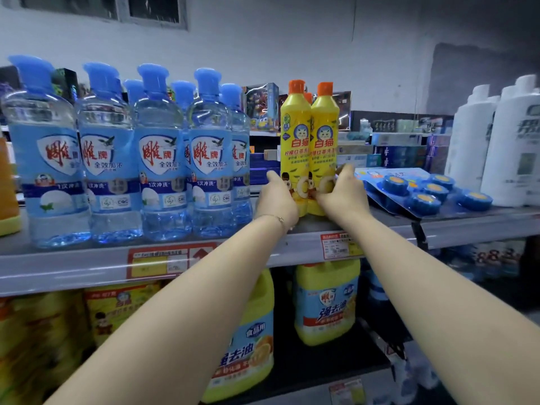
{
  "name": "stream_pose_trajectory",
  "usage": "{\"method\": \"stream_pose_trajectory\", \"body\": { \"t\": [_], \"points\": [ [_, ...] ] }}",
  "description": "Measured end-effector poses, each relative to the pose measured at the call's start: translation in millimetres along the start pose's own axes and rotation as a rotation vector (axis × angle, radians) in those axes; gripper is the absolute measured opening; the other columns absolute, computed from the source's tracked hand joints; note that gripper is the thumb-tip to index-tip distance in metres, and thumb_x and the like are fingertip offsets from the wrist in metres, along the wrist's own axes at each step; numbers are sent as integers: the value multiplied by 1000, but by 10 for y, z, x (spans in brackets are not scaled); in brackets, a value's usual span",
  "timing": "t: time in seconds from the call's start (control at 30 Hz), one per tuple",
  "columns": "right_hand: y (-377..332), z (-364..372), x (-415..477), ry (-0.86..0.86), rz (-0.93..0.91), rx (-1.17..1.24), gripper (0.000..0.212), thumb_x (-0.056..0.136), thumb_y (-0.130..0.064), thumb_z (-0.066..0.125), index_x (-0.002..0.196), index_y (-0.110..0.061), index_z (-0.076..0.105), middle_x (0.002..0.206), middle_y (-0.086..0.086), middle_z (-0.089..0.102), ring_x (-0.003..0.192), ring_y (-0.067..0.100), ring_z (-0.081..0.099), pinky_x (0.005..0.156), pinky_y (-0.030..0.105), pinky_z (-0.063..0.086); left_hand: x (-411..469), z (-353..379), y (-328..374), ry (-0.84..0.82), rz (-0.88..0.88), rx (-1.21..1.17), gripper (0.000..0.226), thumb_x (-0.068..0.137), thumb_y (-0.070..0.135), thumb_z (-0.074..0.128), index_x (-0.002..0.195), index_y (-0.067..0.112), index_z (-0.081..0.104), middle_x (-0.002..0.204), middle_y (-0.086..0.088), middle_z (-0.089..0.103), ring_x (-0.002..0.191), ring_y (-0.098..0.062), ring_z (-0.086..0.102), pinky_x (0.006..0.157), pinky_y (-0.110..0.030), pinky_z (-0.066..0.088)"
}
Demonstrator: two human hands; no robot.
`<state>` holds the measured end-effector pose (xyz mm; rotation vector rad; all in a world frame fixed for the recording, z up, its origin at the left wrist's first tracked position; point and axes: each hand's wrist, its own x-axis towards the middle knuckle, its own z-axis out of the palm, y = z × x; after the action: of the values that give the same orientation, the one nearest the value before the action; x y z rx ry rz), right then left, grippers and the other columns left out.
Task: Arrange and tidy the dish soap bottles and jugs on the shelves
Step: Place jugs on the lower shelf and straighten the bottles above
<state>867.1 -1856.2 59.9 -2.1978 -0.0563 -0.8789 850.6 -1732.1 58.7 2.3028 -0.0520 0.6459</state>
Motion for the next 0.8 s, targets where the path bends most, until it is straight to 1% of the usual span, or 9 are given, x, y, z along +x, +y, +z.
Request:
{"method": "stream_pose_trajectory", "body": {
  "t": [0.1, 0.27, 0.37, 0.43, 0.47, 0.53, 0.6, 0.7, 0.8],
  "points": [
    [-29, -77, -101, 75, -47, 26, 27, 86, -17, 60, 105, -7, 45, 88, 4, 53, 79, 23, 50, 64, 28, 34, -90, -55, 37, 33, 52, -35, 60, 86, 1, 57, 136, 6, 23, 100, -11, 52, 88, -24, 54, 69, -33, 47],
    [-56, -170, -479, 255, -449, 107, 9, 83, -14, 57, 90, -9, 57, 86, 2, 54, 77, 19, 53, 66, 36, 47, -454, -270, -1, 231, 504, -42, 16, 89, 12, 58, 99, 8, 45, 94, -2, 46, 82, -18, 44, 67, -24, 35],
    [-7, -283, -888, 166, -701, 146, 9, 83, -13, 59, 89, -7, 60, 80, 2, 57, 69, 17, 53, 62, 35, 48, -940, -452, -326, 226, 749, 52, 16, 86, 14, 57, 98, 7, 51, 90, 3, 46, 75, -16, 46, 63, -30, 44],
    [108, -310, -1167, 60, -812, 130, 8, 84, -13, 60, 87, -6, 61, 76, 2, 59, 66, 16, 55, 60, 33, 49, -1316, -507, -705, 155, 780, 149, 14, 86, 23, 55, 94, 12, 52, 86, 6, 52, 67, -15, 51, 53, -33, 48],
    [198, -288, -1287, 8, -849, 93, 8, 84, -14, 60, 85, -6, 62, 74, 2, 60, 64, 16, 55, 58, 33, 49, -1488, -499, -903, 103, 717, 216, 14, 88, 28, 54, 94, 16, 52, 85, 7, 55, 66, -15, 54, 50, -34, 49],
    [414, -186, -1492, -104, -871, -7, 14, 85, -20, 57, 82, -8, 61, 71, 2, 60, 61, 19, 56, 53, 35, 48, -1739, -425, -1302, -27, 434, 307, 24, 87, 37, 58, 101, 25, 41, 89, 7, 58, 70, -14, 58, 52, -33, 50],
    [623, -24, -1667, -267, -780, -117, 22, 86, -32, 52, 89, -11, 62, 76, 3, 62, 66, 23, 60, 54, 36, 49, -1894, -285, -1734, -124, 82, 171, 47, 83, 33, 68, 106, 31, 27, 101, 3, 59, 77, -15, 61, 57, -29, 48],
    [818, 266, -1831, -570, -419, -245, 45, 90, -42, 55, 129, -20, 50, 118, 4, 62, 105, 24, 60, 80, 34, 51, -1961, -93, -2152, -138, -132, -30, 66, 78, 30, 75, 111, 38, 18, 128, 0, 55, 100, -19, 63, 76, -34, 54],
    [874, 551, -1880, -725, -149, -178, 77, 86, -51, 60, 148, -24, 23, 144, 1, 44, 123, 23, 50, 97, 36, 46, -1904, -8, -2274, -117, -222, -136, 67, 76, 36, 77, 113, 39, 21, 133, 2, 50, 113, -20, 58, 87, -39, 53]
  ]
}}
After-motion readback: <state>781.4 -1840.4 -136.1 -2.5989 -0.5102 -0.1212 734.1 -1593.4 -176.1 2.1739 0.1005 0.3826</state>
